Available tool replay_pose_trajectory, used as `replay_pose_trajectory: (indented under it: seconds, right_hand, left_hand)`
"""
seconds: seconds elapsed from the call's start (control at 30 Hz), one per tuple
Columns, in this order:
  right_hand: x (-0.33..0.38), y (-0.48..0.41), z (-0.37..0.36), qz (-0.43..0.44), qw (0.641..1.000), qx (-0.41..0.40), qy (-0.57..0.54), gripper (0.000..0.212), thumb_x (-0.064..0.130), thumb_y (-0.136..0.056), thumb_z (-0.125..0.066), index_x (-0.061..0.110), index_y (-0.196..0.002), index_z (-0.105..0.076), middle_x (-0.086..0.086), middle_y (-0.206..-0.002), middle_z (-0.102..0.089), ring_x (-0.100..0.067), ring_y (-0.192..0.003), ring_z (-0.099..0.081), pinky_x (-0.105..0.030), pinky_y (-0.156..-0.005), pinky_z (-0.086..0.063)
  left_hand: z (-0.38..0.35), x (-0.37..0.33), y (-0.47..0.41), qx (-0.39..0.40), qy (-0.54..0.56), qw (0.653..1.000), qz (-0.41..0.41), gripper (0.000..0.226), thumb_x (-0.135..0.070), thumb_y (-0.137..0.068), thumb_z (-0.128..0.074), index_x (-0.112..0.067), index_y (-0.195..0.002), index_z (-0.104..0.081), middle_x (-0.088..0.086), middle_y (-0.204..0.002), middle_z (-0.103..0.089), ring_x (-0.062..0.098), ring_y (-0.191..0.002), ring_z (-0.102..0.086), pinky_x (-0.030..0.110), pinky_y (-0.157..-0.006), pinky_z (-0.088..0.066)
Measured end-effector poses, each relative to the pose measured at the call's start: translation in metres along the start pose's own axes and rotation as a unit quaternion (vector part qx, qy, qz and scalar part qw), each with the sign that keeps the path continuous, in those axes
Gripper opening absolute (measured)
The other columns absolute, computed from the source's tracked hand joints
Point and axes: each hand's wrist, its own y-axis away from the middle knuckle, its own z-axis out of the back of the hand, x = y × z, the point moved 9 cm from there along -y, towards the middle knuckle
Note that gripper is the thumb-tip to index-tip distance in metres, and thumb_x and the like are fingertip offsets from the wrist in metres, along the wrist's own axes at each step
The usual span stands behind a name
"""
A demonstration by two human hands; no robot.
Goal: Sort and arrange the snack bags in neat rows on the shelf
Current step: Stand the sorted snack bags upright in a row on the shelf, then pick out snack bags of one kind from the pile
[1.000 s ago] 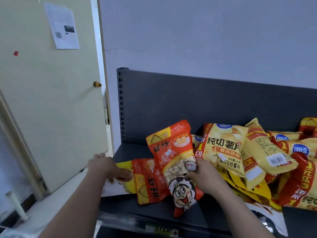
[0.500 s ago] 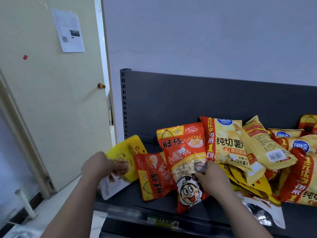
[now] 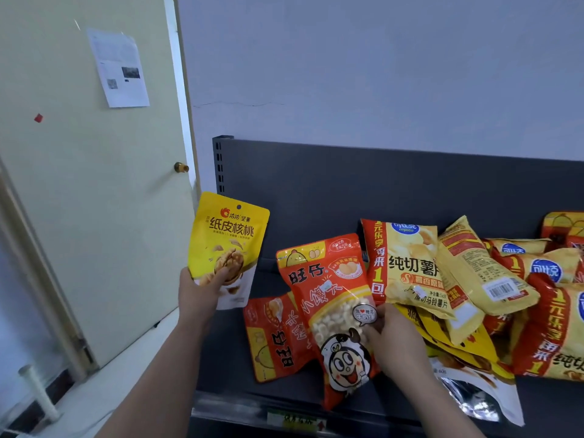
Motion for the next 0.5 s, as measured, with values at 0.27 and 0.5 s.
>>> replay_pose_trajectory:
  seconds: [0.27, 0.5]
  right_hand:
    - [0.004, -0.003, -0.003, -0.007, 0.999, -0.036, -0.027, 0.009, 0.022, -0.092, -0.059, 0.022, -0.098, -0.053, 0.005, -0.085, -0.065, -0.017, -0.075, -0.060, -0.035, -0.065, -0.052]
    - [0.001, -0.009, -0.007, -0.017, 0.999, -0.027, -0.025, 0.014, 0.022, -0.092, -0.059, 0.024, -0.104, -0.052, 0.008, -0.083, -0.060, -0.013, -0.071, -0.054, -0.026, -0.056, -0.043]
  left_hand:
    - [-0.066, 0.025, -0.041, 0.085, 0.053, 0.995, 0.020, 0.052, -0.025, -0.077, -0.081, -0.012, -0.121, -0.057, 0.009, -0.108, -0.070, 0.026, -0.095, -0.069, 0.041, -0.076, -0.058]
    - [-0.104, 0.065, -0.073, 0.153, -0.017, 0.986, 0.063, 0.076, -0.049, -0.068, -0.080, -0.006, -0.121, -0.048, 0.013, -0.109, -0.066, 0.028, -0.097, -0.067, 0.048, -0.083, -0.057]
